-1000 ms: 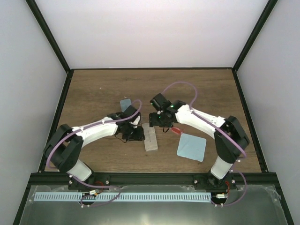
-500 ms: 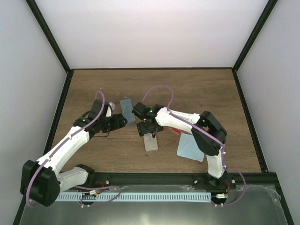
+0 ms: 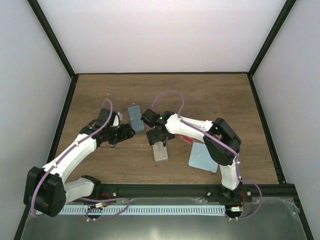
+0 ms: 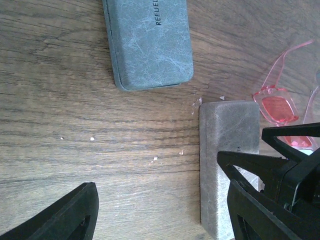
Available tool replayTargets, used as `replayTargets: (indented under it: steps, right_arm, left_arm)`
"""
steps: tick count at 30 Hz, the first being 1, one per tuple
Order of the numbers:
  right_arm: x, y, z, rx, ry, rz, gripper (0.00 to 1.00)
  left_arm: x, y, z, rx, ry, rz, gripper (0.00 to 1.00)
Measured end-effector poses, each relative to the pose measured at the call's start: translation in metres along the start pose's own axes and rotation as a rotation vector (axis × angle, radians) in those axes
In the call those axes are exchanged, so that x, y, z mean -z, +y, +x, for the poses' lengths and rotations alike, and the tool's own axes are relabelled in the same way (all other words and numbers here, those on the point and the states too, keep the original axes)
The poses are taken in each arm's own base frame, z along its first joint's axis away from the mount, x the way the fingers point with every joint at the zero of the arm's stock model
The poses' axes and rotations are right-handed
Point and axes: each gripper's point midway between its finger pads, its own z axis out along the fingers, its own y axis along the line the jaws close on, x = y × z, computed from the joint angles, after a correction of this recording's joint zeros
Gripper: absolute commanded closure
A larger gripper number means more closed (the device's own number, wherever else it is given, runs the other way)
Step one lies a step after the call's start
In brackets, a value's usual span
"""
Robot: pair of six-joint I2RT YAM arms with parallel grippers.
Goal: Organize the sunglasses
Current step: Pick up the sunglasses case from the center of the board.
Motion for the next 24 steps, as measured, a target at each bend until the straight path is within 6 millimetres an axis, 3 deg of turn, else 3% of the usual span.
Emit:
replayTargets:
  steps: [24]
  right_arm:
    - [-0.0068, 0.0028, 0.0011, 0.006, 0.011, -0.007, 0.19]
  left_arm:
    - [-0.0044, 0.0043, 0.0076, -0.022, 0.018, 0.004, 0.27]
